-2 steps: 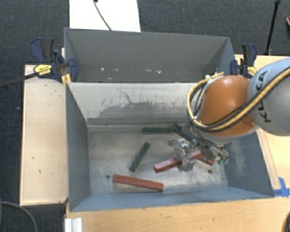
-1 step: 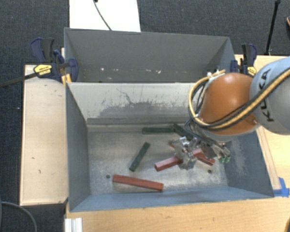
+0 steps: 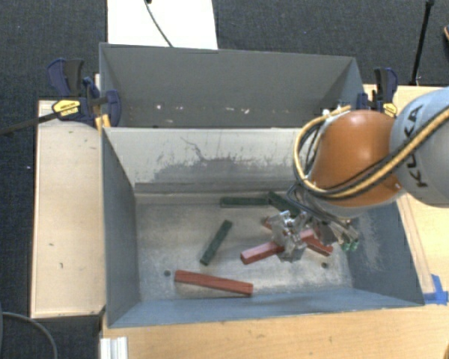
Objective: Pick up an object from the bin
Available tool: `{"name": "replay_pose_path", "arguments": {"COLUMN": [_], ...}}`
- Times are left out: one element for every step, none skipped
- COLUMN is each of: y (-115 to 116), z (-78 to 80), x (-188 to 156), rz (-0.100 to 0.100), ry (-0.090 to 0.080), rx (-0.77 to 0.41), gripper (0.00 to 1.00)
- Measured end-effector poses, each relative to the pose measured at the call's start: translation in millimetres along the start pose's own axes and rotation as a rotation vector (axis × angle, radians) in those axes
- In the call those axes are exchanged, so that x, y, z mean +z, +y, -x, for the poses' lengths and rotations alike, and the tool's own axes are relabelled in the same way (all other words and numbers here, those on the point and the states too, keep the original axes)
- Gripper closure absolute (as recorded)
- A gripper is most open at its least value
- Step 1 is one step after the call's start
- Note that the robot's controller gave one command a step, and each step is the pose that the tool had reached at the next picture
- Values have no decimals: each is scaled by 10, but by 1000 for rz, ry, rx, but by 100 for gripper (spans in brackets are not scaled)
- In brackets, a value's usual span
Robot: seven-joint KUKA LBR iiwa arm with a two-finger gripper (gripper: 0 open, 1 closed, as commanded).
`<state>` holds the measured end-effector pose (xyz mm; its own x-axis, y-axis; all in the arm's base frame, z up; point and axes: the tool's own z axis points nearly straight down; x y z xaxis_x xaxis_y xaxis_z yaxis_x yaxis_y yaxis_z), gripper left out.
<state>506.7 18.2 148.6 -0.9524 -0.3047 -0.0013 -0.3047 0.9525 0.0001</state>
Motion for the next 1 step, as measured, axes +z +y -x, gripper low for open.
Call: {"name": "replay_pose_path", "arguments": {"y": [0], "z": [2], "x": [-102], "rz": [0], "ry": [0], "rx": [1], "gripper": [100]}}
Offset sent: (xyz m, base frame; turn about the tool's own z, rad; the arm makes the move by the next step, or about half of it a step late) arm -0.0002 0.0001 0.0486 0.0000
